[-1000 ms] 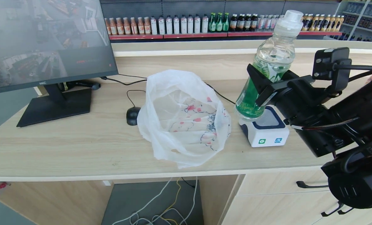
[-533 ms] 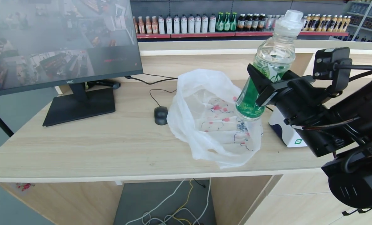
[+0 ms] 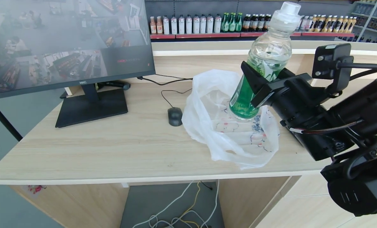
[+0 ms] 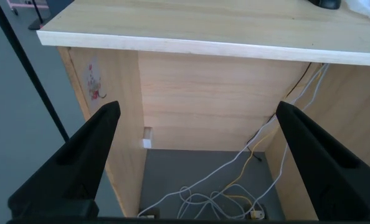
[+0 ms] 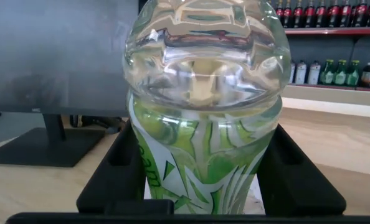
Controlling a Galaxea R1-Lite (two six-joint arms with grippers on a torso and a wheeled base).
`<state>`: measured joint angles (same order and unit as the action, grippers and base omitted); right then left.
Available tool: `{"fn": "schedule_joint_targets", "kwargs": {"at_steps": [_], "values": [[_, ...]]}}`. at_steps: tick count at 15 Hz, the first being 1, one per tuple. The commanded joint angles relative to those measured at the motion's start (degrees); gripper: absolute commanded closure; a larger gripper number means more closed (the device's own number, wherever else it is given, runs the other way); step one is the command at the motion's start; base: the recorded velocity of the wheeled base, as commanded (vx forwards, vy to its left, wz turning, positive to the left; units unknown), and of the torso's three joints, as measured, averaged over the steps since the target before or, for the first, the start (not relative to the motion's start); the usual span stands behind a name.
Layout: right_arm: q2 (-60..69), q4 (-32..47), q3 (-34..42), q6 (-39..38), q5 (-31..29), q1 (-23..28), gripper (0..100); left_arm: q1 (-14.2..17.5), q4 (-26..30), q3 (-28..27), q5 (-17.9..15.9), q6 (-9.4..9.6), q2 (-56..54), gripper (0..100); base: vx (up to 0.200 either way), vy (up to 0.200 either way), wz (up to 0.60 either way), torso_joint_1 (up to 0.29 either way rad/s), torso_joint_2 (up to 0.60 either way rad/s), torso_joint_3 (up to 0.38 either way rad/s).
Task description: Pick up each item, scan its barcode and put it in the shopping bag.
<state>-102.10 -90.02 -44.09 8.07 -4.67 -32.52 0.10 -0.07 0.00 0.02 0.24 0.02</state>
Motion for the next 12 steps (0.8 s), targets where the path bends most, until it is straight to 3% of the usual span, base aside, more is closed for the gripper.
{"fn": "schedule_joint_targets", "kwargs": {"at_steps": [1,9,12], "values": [[-2.32,0.02,-0.99,0.02,-0.08,-0.17,100,-0.01,-0.01,0.0,-0.02,0.02,-0.02,0,0.0,0.0,0.0,0.0,0.0,0.0],[-9.79,1.07,-7.59,-3.76,0.8,1.41,100,-0.01,-0.01,0.0,-0.02,0.02,-0.02,0,0.0,0.0,0.0,0.0,0.0,0.0],[-10.32,6.78,-11.1,-4.03,1.59,2.82,100,-0.01,-0.01,0.0,0.06,0.02,-0.02,0,0.0,0.0,0.0,0.0,0.0,0.0]]}}
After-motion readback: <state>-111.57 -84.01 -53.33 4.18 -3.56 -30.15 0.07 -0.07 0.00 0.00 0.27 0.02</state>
